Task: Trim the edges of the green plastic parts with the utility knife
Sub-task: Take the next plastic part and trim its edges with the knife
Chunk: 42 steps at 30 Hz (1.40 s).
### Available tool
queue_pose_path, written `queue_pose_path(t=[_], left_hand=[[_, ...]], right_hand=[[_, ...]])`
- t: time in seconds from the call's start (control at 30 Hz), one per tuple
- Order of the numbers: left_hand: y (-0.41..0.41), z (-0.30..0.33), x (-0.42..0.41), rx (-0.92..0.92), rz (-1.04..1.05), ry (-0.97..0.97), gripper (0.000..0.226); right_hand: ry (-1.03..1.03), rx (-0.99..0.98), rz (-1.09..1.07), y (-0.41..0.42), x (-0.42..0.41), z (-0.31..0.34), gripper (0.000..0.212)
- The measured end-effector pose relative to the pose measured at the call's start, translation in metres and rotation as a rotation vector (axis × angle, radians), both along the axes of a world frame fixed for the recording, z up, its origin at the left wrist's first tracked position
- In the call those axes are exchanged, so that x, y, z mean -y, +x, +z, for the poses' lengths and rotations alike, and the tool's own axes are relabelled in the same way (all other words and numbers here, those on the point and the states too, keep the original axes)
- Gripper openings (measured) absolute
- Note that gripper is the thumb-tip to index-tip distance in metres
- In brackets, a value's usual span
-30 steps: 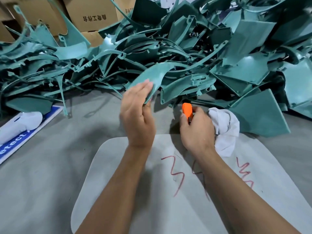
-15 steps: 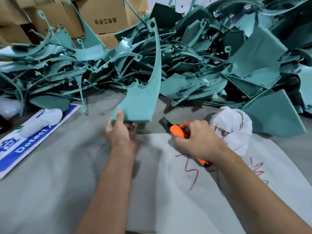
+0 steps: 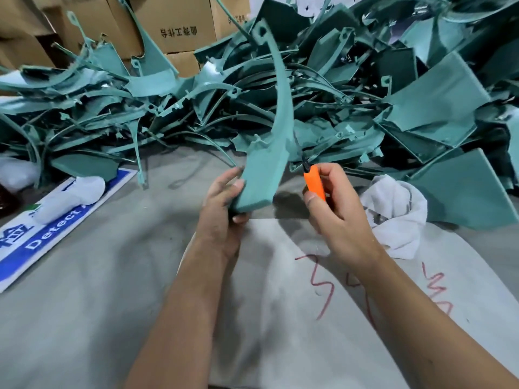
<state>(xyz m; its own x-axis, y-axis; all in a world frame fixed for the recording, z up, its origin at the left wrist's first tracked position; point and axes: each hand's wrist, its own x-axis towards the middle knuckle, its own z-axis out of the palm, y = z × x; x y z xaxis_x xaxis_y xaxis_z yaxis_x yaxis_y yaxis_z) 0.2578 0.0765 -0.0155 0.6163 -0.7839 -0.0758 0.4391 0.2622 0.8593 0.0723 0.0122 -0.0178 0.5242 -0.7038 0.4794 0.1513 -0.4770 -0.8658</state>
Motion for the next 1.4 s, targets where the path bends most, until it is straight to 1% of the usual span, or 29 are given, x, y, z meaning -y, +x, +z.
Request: queue_pose_path(t=[0.07,0.1,0.13,0.17,0.23,0.27,0.33,0.37,0.4,0.43,0.5,0.53,0.6,0.63,0.67,0.7,0.73,0.77,0.8,0.83,0.9,0.97,1.03,1.07,1.13,1.17,1.23,1.3,1.4], left_hand=[[-0.005,-0.001,-0.002,0.13,-0.084,0.01,0.025],[-0.01,-0.002,-0.002,0.193,-0.125,0.01,0.026],[-0.015,-0.003,-0.002,0.271,-0.142,0.003,0.026],[-0.019,-0.005,-0.001,0.388,-0.121,-0.016,0.026],[-0.024,-0.008,0.0,0.751,0.0,-0.062,0.034],[-0.024,-0.008,0.001,0.942,0.05,-0.085,0.043],[-0.029,-0.005,0.002,1.243,0.067,-0.095,0.068],[-0.03,-0.004,0.002,1.382,0.08,-0.089,0.079],[-0.033,-0.002,0.002,1.512,0.118,-0.06,0.085],[-0.036,-0.001,0.003,1.615,0.183,-0.019,0.088],[-0.038,0.001,0.007,1.712,0.345,0.034,0.083],[-0.037,0.0,0.009,1.725,0.41,0.036,0.076],[-0.035,-0.006,0.012,1.681,0.459,0.015,0.064],[-0.033,-0.01,0.014,1.598,0.455,0.014,0.058],[-0.031,-0.012,0.015,1.457,0.464,0.036,0.046],[-0.029,-0.014,0.015,1.299,0.487,0.068,0.03],[-0.027,-0.014,0.015,1.164,0.53,0.096,0.027],[-0.024,-0.016,0.016,1.074,0.558,0.119,0.033],[-0.021,-0.017,0.016,1.009,0.549,0.136,0.035],[-0.018,-0.018,0.015,0.955,0.529,0.133,0.034],[-0.013,-0.019,0.014,0.872,0.481,0.113,0.034],[-0.01,-0.021,0.013,0.858,0.469,0.117,0.031],[-0.014,-0.02,0.013,0.917,0.447,0.131,0.026],[-0.017,-0.019,0.014,0.952,0.433,0.119,0.027],[-0.02,-0.018,0.017,0.957,0.407,0.103,0.042],[-0.021,-0.019,0.018,0.924,0.388,0.109,0.046],[-0.021,-0.02,0.017,0.872,0.338,0.105,0.041],[-0.022,-0.02,0.015,0.889,0.314,0.059,0.03],[-0.026,-0.015,0.011,0.928,0.299,-0.012,0.026]], right_hand=[[0.161,0.131,0.133,0.001,-0.004,0.005,0.005],[0.22,0.175,0.161,0.001,-0.004,0.007,0.01],[0.264,0.2,0.146,0.001,-0.004,0.009,0.02],[0.29,0.219,0.107,0.001,-0.002,0.01,0.028],[0.242,0.233,-0.066,-0.001,0.004,0.01,0.036],[0.202,0.241,-0.159,-0.002,0.005,0.012,0.035],[0.192,0.281,-0.274,-0.003,0.008,0.016,0.025],[0.212,0.295,-0.293,-0.003,0.008,0.018,0.033],[0.232,0.298,-0.285,-0.003,0.008,0.019,0.038],[0.237,0.295,-0.277,-0.003,0.008,0.02,0.036],[0.18,0.227,-0.26,-0.003,0.005,0.021,0.024],[0.142,0.19,-0.236,-0.003,0.003,0.021,0.02],[0.092,0.178,-0.092,-0.001,-0.003,0.021,0.016],[0.081,0.153,-0.017,0.0,-0.005,0.019,0.01],[0.062,0.104,0.026,0.001,-0.007,0.017,0.012],[0.022,0.021,0.018,0.002,-0.008,0.014,0.027],[-0.028,-0.077,-0.013,0.003,-0.008,0.009,0.039],[-0.08,-0.168,-0.058,0.005,-0.009,0.005,0.044],[-0.124,-0.226,-0.092,0.006,-0.01,0.002,0.043],[-0.154,-0.24,-0.094,0.008,-0.012,0.0,0.038],[-0.195,-0.219,-0.063,0.01,-0.013,-0.004,0.027],[-0.294,-0.193,-0.056,0.012,-0.014,-0.004,0.02],[-0.386,-0.168,-0.07,0.012,-0.014,-0.003,0.019],[-0.423,-0.156,-0.081,0.012,-0.013,-0.003,0.019],[-0.469,-0.161,-0.087,0.012,-0.012,-0.004,0.02],[-0.477,-0.178,-0.081,0.011,-0.01,-0.005,0.02],[-0.466,-0.19,-0.079,0.011,-0.009,-0.006,0.019],[-0.44,-0.162,-0.107,0.01,-0.006,-0.006,0.019],[-0.417,-0.132,-0.181,0.007,-0.003,-0.004,0.018]])
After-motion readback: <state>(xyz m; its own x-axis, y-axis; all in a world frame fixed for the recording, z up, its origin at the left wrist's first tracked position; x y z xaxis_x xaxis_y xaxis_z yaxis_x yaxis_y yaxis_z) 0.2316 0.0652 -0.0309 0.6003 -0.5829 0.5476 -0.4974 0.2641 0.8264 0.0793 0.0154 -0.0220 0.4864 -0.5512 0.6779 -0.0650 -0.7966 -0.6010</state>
